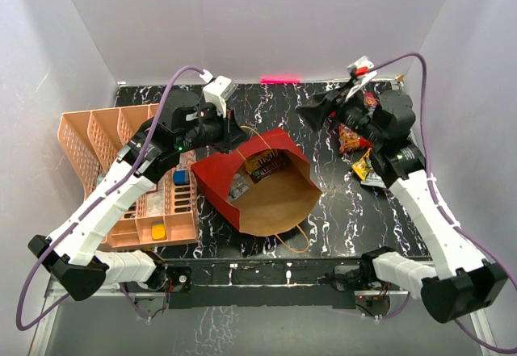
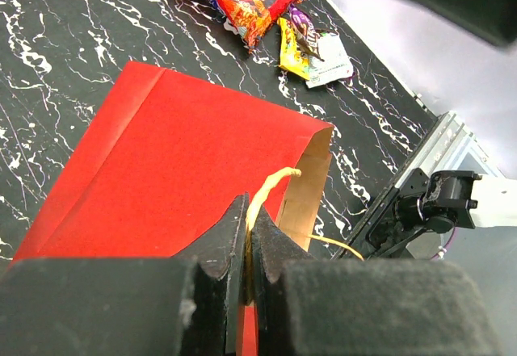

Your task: Take the snacks out of the paper bag

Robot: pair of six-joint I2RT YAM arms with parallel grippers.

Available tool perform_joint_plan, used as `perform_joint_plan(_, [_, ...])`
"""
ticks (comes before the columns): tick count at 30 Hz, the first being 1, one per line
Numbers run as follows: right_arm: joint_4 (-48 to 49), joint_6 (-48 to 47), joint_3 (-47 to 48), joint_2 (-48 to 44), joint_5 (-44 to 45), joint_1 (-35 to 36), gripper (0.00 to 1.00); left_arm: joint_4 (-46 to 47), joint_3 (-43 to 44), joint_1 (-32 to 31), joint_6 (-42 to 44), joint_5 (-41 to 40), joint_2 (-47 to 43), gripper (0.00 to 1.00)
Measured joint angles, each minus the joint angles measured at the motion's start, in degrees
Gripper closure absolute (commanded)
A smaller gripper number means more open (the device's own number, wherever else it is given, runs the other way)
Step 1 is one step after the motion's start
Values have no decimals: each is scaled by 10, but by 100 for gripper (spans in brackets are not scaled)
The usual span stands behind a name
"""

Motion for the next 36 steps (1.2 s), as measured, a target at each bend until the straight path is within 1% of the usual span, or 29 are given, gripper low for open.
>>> perform_joint_plan(4, [-4,-79,-11,-45,-45,88,29,0,0,0,0,0,0,100])
perform_joint_plan(9, [-18,-212,-69,-111,-108,187,29,0,0,0,0,0,3,100])
perform_joint_plan(12, [-45,-296,-87,-113,-125,243,29,0,0,0,0,0,5,100])
perform_joint_plan(17, [-72,-438,-128,-87,-117,300,25,0,0,0,0,0,5,100])
perform_joint_plan(23, [-92,-572,-157,-40,-70,337,24,0,0,0,0,-1,5,100])
perform_joint_plan(27, [-86,-635,-177,-9,-28,351,23,0,0,0,0,-1,5,100])
perform_joint_plan(31, [-62,-694,-205,28,12,360,22,0,0,0,0,0,5,100])
perform_joint_plan(36, [-24,-763,-232,77,41,366,21,0,0,0,0,0,5,100])
